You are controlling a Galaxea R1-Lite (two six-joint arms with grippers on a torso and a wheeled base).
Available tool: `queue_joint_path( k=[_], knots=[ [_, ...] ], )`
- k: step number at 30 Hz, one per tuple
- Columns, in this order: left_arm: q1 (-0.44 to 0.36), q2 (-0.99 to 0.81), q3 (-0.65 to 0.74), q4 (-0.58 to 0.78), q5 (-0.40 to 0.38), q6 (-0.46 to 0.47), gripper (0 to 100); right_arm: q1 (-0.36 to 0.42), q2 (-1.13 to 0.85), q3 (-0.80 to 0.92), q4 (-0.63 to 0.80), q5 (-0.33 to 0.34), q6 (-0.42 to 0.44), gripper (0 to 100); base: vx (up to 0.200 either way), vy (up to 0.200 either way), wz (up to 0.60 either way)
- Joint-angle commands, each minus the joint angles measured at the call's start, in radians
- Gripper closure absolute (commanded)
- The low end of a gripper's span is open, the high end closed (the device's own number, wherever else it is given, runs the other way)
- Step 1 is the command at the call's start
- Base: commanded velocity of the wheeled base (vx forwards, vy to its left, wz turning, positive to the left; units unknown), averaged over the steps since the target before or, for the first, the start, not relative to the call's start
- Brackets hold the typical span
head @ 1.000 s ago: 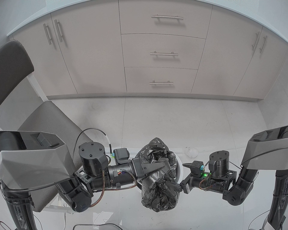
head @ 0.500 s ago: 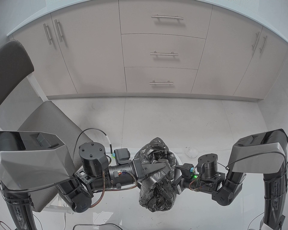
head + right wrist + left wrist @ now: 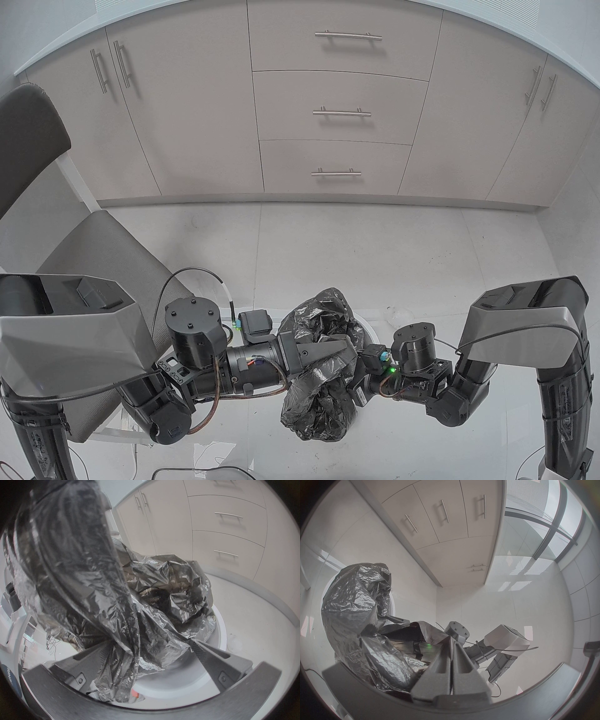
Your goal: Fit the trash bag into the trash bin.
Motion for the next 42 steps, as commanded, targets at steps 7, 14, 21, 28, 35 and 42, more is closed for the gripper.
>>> queue_joint_path(
  k=[7, 14, 21, 28, 35, 42],
  knots=[
    [-0.008, 0.001, 0.006, -0.001, 0.003, 0.0, 100, -0.004, 0.006, -0.064, 0.021, -0.001, -0.001, 100, 0.0, 0.0, 0.0],
    [-0.008, 0.001, 0.006, -0.001, 0.003, 0.001, 100, -0.016, -0.003, -0.058, 0.021, -0.001, 0.0, 100, 0.0, 0.0, 0.0],
    [-0.005, 0.004, 0.005, -0.001, 0.006, 0.016, 100, -0.055, -0.071, 0.009, 0.015, -0.001, 0.0, 100, 0.0, 0.0, 0.0],
    [0.014, 0.024, 0.009, 0.001, 0.01, 0.125, 100, -0.085, -0.115, 0.091, -0.013, 0.001, 0.003, 100, 0.0, 0.0, 0.0],
    [0.024, 0.108, -0.005, 0.005, 0.077, 0.386, 100, -0.085, -0.114, 0.197, -0.169, -0.001, 0.003, 100, 0.0, 0.0, 0.0],
    [0.07, 0.143, -0.043, 0.012, 0.174, 0.624, 100, -0.087, -0.117, 0.187, -0.169, -0.002, 0.003, 100, 0.0, 0.0, 0.0]
  ],
)
